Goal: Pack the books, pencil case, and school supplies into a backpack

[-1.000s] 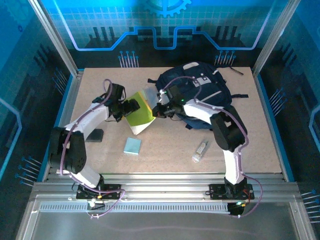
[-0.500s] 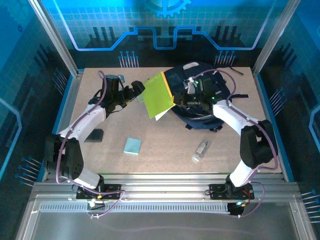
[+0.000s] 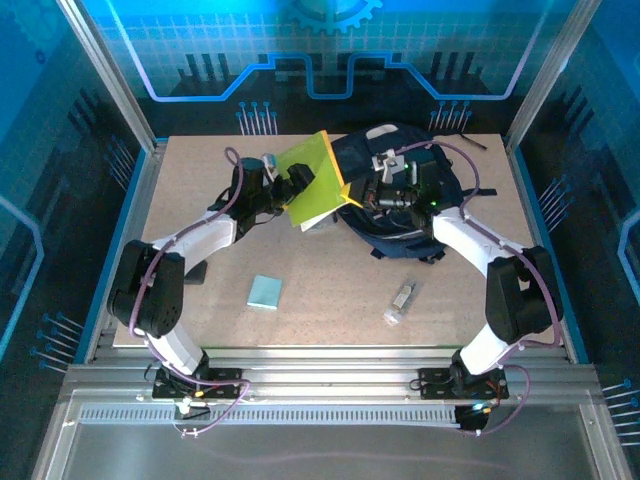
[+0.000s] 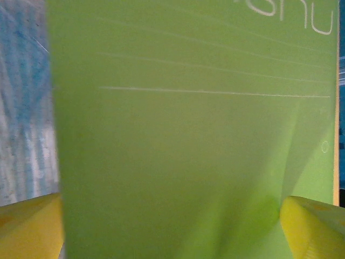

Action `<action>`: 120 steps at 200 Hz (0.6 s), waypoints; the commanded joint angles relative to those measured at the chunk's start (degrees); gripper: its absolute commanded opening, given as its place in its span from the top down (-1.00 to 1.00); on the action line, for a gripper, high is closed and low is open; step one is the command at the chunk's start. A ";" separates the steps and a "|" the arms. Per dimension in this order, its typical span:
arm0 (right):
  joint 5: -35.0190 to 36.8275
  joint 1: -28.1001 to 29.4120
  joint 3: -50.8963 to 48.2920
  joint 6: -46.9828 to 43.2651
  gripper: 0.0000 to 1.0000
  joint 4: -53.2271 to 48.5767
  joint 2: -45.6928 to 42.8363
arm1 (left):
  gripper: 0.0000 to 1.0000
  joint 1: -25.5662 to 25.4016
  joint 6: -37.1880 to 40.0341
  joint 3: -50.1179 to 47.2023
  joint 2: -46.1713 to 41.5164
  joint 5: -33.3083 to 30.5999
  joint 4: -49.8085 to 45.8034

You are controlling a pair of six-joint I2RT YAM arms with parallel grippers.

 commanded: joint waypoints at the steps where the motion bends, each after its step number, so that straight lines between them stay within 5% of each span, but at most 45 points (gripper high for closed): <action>1: -3.70 -1.12 -0.49 4.33 1.00 9.04 -1.36 | -0.95 -0.57 -2.76 -1.55 0.46 1.25 7.22; 79: -6.44 -2.79 -3.48 16.68 1.00 23.90 0.77 | -0.75 -1.46 -8.44 -5.57 1.43 3.22 21.58; 120: -6.38 -3.76 -4.19 17.18 1.00 23.60 -0.31 | -0.72 -1.63 -10.13 -7.21 0.46 3.26 24.14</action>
